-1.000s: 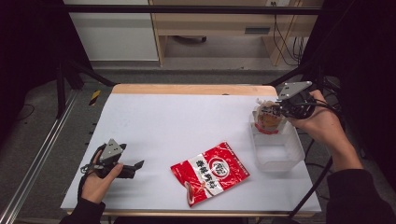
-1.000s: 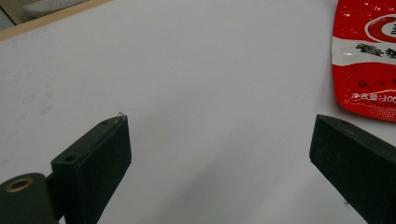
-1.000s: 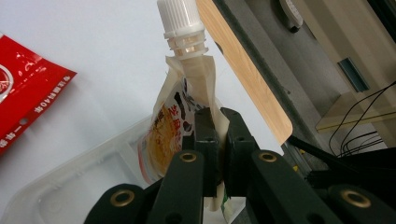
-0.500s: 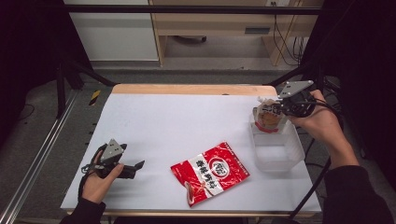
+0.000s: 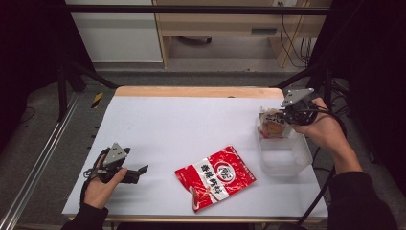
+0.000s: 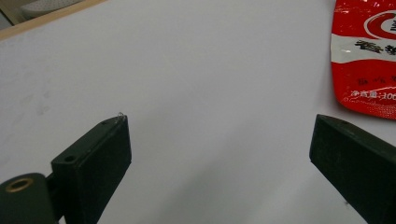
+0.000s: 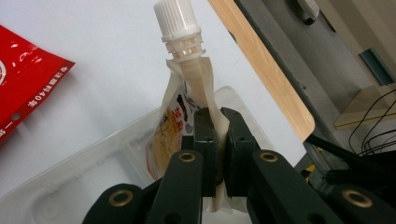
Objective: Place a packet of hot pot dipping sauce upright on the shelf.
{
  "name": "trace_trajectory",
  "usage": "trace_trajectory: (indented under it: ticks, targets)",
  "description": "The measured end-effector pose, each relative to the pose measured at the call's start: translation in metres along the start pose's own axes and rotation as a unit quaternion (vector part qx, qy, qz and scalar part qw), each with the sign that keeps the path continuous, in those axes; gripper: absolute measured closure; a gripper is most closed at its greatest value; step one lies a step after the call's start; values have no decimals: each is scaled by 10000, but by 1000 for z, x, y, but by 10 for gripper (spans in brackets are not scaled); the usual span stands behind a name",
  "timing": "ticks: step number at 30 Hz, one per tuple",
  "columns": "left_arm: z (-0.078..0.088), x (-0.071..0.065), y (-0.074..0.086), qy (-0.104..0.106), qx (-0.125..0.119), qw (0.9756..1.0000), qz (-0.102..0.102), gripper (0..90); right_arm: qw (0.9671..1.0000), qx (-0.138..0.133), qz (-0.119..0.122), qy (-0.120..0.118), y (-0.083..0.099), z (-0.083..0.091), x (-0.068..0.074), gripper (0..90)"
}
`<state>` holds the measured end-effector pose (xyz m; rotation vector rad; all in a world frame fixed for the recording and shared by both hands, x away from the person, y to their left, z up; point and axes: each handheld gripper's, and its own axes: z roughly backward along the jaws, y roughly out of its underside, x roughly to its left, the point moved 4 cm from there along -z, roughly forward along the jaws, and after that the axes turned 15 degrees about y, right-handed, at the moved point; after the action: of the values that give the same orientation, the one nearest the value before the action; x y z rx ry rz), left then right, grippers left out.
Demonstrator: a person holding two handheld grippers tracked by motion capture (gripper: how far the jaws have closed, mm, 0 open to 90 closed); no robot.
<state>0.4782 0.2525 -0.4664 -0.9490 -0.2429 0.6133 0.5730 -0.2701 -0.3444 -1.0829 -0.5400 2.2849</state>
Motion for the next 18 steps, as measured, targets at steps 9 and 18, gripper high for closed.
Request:
trace_trajectory:
  ticks: [9, 18]
  targets:
    - [0, 0, 0, -4, 3, 10000, 1, 56, 9998, 38, -71, -155, 11, -7, 6, 860]
    - [0, 0, 0, -1, 4, 10000, 1, 56, 9993, 188, -195, -243, 23, -17, 12, 856]
